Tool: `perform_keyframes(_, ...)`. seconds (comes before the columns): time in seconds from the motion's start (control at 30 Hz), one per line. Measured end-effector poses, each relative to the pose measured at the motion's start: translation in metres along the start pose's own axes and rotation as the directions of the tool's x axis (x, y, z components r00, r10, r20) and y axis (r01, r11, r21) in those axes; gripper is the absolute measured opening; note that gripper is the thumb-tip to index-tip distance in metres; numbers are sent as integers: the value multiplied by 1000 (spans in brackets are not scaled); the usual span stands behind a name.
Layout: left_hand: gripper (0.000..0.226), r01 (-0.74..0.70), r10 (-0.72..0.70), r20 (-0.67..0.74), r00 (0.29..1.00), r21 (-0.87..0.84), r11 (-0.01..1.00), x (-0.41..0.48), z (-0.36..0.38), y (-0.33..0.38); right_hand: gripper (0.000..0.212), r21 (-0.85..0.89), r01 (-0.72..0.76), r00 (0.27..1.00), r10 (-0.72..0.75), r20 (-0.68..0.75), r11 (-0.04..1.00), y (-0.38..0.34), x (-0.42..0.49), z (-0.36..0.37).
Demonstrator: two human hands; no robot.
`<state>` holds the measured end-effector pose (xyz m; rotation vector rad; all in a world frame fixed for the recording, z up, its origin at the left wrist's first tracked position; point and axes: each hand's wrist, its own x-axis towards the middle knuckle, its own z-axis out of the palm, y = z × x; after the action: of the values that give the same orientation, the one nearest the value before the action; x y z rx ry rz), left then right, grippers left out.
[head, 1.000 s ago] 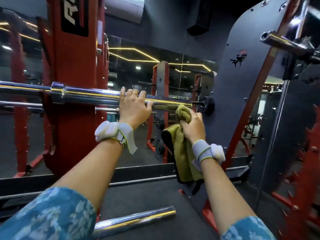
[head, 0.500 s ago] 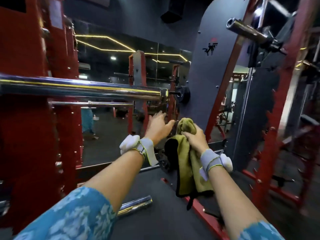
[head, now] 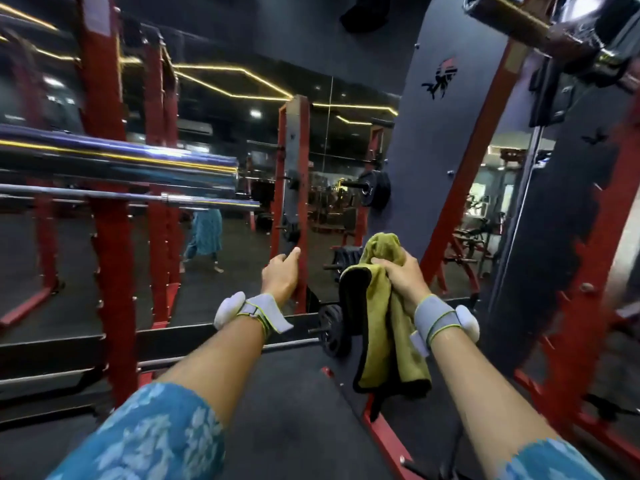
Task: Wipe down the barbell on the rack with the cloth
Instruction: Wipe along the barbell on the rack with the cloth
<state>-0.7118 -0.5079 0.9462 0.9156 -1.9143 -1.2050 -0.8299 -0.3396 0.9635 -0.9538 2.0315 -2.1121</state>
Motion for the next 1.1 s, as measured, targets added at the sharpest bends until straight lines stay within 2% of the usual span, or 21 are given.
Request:
perform_keyframes(0.13, 52, 15, -15, -59, 998, -8, 1000, 20, 19, -4, 28, 6, 14, 996, -14, 87, 1000, 13, 39, -11)
perform_keyframes(0.37, 53, 31, -29, -183, 983, 11, 999, 68, 28, -15, 28, 119, -96, 977, 71, 200, 988, 58, 94, 8)
perform_keyframes(0.53, 48, 47, -45, -268, 962, 2, 999, 123, 34, -35, 26, 139, -129, 963, 91, 256, 982, 95, 140, 43)
perform_keyframes(0.8, 48, 73, -83, -315, 945, -41, 996, 249, 53, -66, 34, 135, -79, 935, 26, 353, 988, 123, 254, 124)
perform_keyframes(0.93, 49, 46, -45, -330, 943, -4, 999, 324, 57, -66, 30, 179, -20, 932, -46, 359, 984, 131, 321, 167)
perform_keyframes(1.1, 50, 34, -42, -375, 926, -28, 999, 383, 53, -81, 32, 164, -33, 907, -39, 419, 986, 152, 368, 212)
